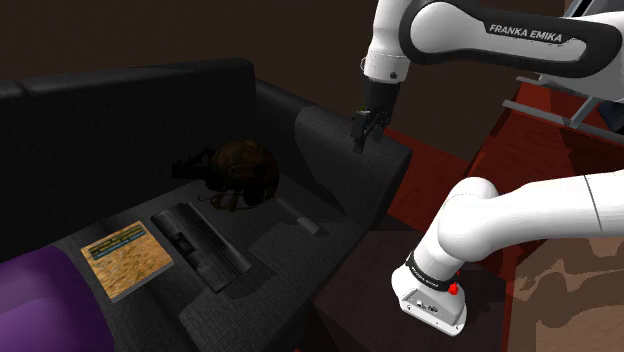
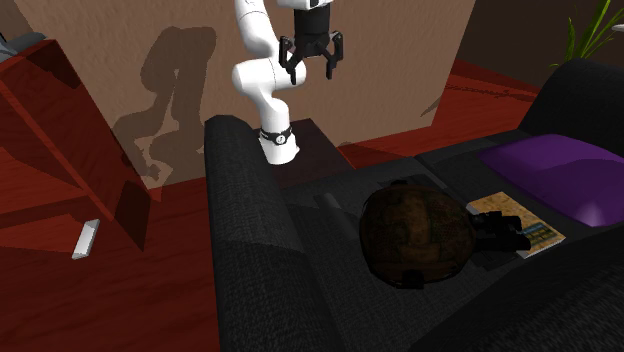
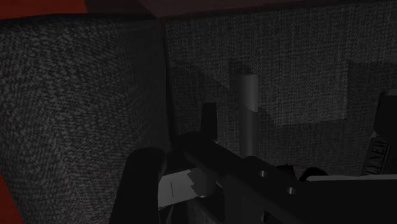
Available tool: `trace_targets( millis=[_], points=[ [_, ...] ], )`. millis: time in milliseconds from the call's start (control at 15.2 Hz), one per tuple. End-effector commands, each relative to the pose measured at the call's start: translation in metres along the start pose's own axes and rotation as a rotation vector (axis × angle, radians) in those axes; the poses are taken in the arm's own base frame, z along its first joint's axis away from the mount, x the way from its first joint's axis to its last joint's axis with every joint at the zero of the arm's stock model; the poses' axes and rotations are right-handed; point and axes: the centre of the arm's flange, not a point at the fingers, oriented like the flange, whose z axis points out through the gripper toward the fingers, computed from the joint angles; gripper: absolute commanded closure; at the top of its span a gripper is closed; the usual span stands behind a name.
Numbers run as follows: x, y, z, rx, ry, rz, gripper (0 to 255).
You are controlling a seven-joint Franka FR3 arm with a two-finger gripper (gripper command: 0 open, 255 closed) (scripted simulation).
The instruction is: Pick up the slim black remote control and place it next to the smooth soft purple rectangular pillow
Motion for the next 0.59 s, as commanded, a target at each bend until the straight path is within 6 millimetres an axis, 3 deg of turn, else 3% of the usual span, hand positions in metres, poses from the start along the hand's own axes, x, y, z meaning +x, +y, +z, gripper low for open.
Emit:
trace_targets(
  millis=[0,528],
  points=[
    [0.0,0.0,0.0,0.0,0.0,0.0,0],
    [0.06,-0.009,0.089,-0.004,-0.023,-0.005,0]
  ],
)
